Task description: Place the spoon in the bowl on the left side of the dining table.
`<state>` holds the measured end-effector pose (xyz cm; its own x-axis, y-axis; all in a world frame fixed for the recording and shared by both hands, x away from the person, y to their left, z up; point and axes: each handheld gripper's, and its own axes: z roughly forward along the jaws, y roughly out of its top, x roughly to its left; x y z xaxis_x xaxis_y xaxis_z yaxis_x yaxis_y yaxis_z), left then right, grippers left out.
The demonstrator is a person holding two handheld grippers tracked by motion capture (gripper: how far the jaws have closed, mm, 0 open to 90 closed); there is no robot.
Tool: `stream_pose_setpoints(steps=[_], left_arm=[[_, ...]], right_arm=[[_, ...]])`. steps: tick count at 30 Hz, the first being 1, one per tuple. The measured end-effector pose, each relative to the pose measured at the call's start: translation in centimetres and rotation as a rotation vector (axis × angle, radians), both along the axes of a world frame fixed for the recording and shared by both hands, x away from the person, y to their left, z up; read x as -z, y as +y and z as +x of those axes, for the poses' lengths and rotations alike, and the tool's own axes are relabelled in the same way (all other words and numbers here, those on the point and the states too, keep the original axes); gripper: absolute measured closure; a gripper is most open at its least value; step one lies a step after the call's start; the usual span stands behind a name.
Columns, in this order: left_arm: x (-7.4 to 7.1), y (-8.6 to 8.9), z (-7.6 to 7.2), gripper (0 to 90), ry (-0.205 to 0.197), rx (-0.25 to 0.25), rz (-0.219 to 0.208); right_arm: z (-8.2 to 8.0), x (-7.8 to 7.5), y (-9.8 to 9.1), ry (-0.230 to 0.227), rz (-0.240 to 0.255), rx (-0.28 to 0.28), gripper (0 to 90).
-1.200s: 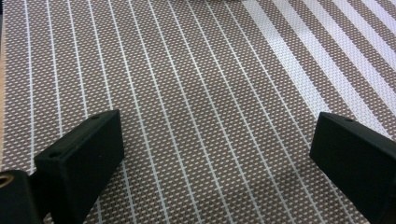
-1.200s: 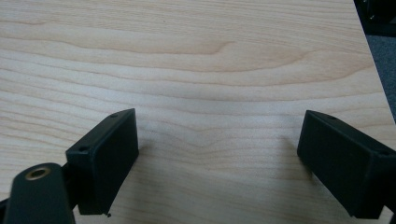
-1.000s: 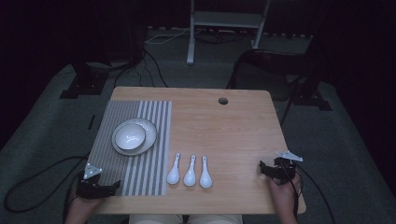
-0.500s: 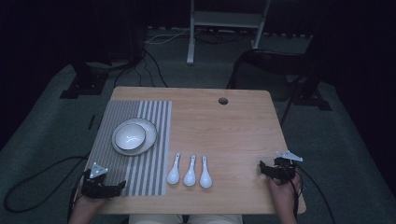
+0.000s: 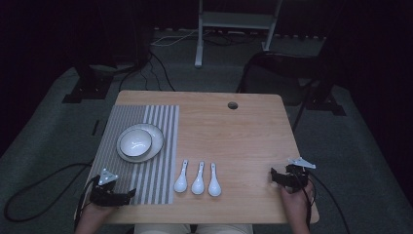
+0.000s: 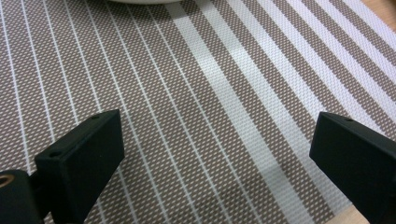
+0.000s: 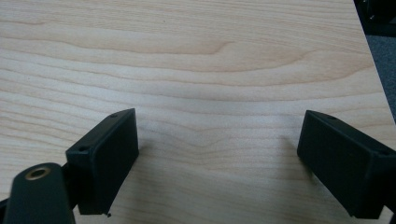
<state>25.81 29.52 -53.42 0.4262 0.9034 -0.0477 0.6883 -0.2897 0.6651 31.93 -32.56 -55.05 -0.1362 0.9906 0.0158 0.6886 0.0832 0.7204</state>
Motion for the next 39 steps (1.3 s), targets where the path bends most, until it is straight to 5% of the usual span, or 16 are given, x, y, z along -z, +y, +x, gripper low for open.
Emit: stream_pose_setpoints(steps=[22,39], left_arm=[[-0.4,-2.5,0.4,5.2,0.009,0.063,0.0],[-1.1,-6.4,1.6,5.2,0.001,0.149,0.001]], right_arm=[[0.0,0.0,0.0,0.0,0.0,0.0,11.9],[0.0,0.0,0.0,0.0,0.001,0.0,11.8]])
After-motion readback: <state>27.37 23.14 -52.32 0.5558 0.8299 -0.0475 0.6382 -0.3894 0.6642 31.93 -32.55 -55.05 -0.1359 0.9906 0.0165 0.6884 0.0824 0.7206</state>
